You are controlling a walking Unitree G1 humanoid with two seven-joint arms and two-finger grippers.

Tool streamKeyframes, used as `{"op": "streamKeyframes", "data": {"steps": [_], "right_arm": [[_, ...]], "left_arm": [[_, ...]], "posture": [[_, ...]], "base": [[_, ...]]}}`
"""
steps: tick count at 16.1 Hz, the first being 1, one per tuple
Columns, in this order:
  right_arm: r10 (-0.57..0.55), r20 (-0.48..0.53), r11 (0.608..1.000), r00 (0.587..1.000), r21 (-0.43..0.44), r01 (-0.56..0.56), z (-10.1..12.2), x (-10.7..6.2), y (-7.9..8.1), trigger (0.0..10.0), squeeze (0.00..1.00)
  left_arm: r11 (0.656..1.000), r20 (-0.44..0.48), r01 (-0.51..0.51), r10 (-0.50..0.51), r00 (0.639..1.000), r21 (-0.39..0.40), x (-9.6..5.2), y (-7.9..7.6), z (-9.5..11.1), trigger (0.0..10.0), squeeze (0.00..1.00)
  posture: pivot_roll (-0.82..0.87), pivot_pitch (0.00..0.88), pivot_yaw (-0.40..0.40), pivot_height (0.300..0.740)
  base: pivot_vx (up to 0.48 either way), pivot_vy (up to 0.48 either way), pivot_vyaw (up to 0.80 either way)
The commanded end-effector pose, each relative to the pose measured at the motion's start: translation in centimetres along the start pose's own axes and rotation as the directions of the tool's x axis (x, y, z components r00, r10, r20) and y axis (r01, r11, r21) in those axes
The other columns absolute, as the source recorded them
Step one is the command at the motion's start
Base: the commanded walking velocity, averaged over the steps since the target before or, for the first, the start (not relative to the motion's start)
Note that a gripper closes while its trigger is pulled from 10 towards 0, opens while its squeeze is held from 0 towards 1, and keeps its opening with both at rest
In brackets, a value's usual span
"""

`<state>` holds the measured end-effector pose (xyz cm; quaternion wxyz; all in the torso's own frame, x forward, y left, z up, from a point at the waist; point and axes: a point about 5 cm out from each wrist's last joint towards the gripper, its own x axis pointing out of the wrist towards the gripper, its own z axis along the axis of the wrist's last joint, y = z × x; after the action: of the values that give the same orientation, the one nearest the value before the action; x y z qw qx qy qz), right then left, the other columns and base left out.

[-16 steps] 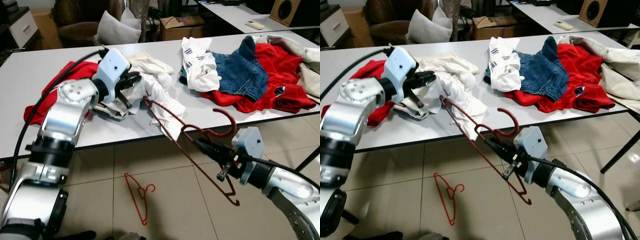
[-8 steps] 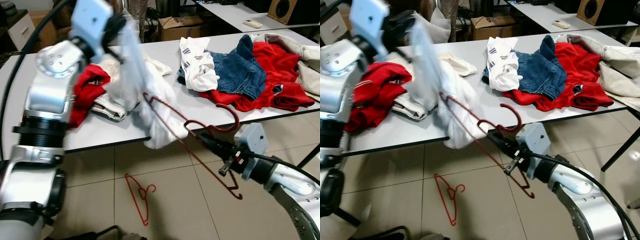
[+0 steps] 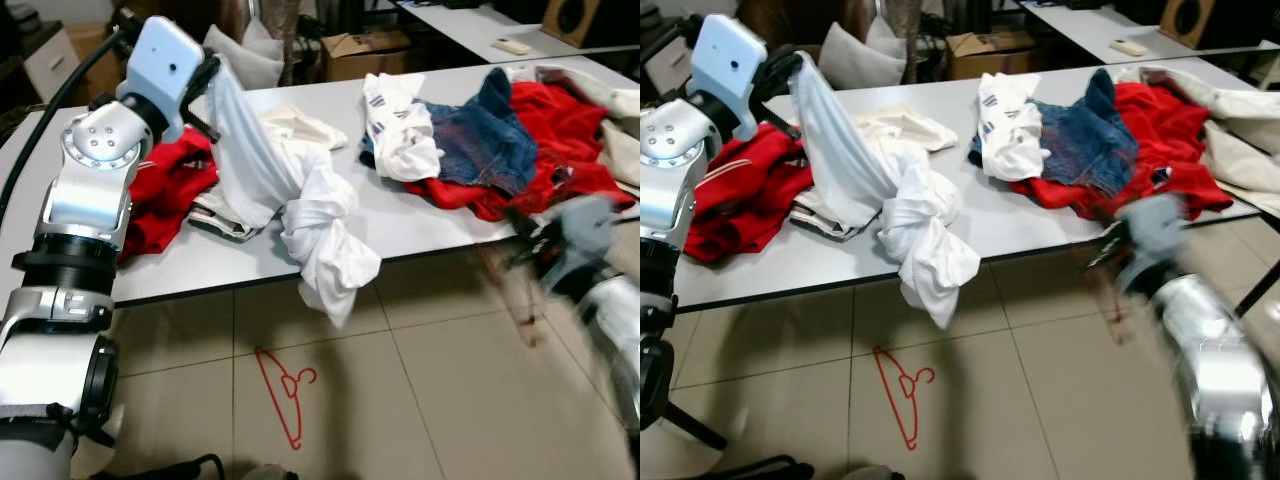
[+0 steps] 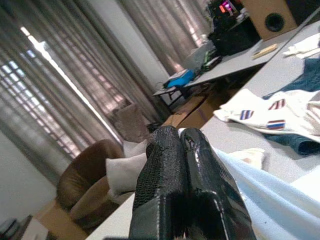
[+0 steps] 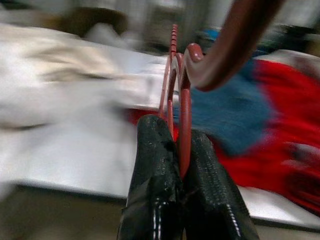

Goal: Hang hanger

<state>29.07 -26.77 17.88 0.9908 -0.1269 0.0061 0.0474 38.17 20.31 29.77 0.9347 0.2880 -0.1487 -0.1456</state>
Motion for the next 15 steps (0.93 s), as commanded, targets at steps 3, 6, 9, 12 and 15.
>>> {"op": "streamKeyframes", "data": {"steps": [3, 6, 9, 12, 15], "right_arm": [[0.189, 0.174, 0.979, 0.966, 0.037, -0.198, 3.3, -0.2, 0.8, 10.0, 0.00], [0.426, 0.201, 0.895, 0.882, 0.044, -0.443, 3.3, -1.4, 4.6, 10.0, 0.00], [0.439, 0.175, 0.894, 0.881, 0.019, -0.449, 2.6, -0.8, 5.6, 10.0, 0.00], [0.429, 0.202, 0.894, 0.881, 0.047, -0.446, 3.1, -1.2, 5.8, 10.0, 0.00], [0.561, 0.190, 0.813, 0.806, 0.056, -0.580, 2.7, -3.4, 7.9, 10.0, 0.00]], "left_arm": [[0.998, 0.000, -0.049, 0.049, 0.999, 0.026, 0.1, 1.4, 0.3, 0.0, 0.00], [0.995, -0.006, -0.032, 0.032, 0.999, -0.100, 1.2, 0.7, -0.1, 0.0, 0.00], [0.982, 0.247, -0.119, 0.153, 0.957, -0.146, 4.4, 4.7, 8.9, 0.0, 0.00], [0.962, 0.344, -0.219, 0.263, 0.902, -0.163, 3.9, 7.8, 13.2, 0.0, 0.00], [0.985, 0.149, -0.167, 0.172, 0.974, -0.044, 4.7, 5.2, 8.0, 0.0, 0.00]], "posture": [[-0.12, 0.000, 0.077, 0.710], [-0.11, 0.000, 0.056, 0.710], [-0.12, 0.000, 0.059, 0.710], [-0.13, 0.000, 0.086, 0.710], [-0.13, 0.000, 0.083, 0.710]], "base": [[0.000, 0.000, 0.00], [0.000, 0.000, 0.00], [0.000, 0.000, 0.00], [0.000, 0.000, 0.00], [0.000, 0.000, 0.00]]}}
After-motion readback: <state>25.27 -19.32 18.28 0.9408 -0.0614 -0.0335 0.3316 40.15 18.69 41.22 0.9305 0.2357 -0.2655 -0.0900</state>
